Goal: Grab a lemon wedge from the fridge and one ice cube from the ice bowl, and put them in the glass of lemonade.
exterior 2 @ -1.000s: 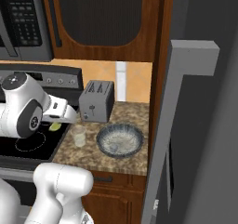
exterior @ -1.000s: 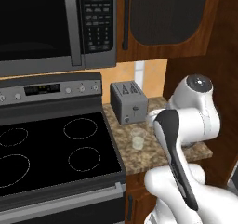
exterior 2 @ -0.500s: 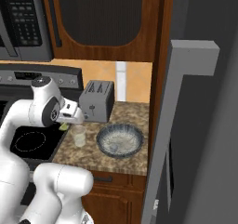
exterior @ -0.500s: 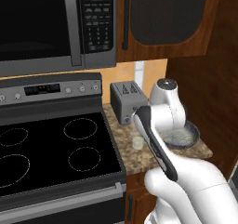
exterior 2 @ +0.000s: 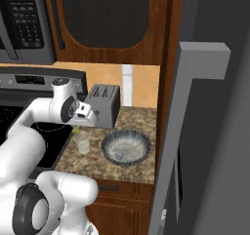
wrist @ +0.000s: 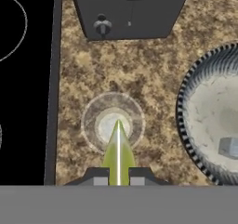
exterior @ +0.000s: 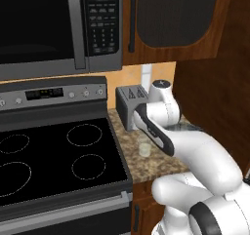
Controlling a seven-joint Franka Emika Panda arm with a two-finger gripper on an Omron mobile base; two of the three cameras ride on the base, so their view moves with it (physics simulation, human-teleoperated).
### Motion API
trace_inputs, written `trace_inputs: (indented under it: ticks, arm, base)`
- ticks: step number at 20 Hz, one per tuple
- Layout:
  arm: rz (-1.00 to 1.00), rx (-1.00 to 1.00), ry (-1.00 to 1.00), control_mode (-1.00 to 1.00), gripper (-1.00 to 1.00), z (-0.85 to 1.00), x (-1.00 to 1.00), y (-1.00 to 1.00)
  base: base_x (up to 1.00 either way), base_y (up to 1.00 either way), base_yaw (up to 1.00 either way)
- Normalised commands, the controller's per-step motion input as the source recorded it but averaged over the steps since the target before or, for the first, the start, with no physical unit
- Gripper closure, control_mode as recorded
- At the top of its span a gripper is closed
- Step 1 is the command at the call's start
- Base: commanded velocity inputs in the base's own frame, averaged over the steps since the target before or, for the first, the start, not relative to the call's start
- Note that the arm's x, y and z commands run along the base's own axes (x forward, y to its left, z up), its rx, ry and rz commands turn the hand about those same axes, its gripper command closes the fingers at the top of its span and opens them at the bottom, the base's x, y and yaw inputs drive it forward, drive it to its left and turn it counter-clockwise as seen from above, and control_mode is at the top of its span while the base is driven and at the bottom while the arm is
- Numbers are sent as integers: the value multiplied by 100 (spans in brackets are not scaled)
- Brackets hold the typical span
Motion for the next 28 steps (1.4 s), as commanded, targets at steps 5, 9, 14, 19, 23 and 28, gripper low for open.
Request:
trace_inputs:
  ticks: [5, 9, 14, 19, 23, 28]
  arm:
    - [0, 0, 0, -100, 100, -26, 13, 0]
    - [0, 0, 1, -100, 100, -12, 8, 0]
    - [0, 0, 3, -100, 100, -7, 11, 0]
    - [0, 0, 0, -100, 100, -1, 26, 0]
    - [0, 0, 0, -100, 100, 0, 2, 1]
    - [0, 0, -7, -100, 100, -29, 0, 3]
  base:
    - [0, 0, 0]
    - [0, 0, 0]
    - [0, 0, 0]
    - [0, 0, 0]
    - [0, 0, 0]
    - [0, 0, 0]
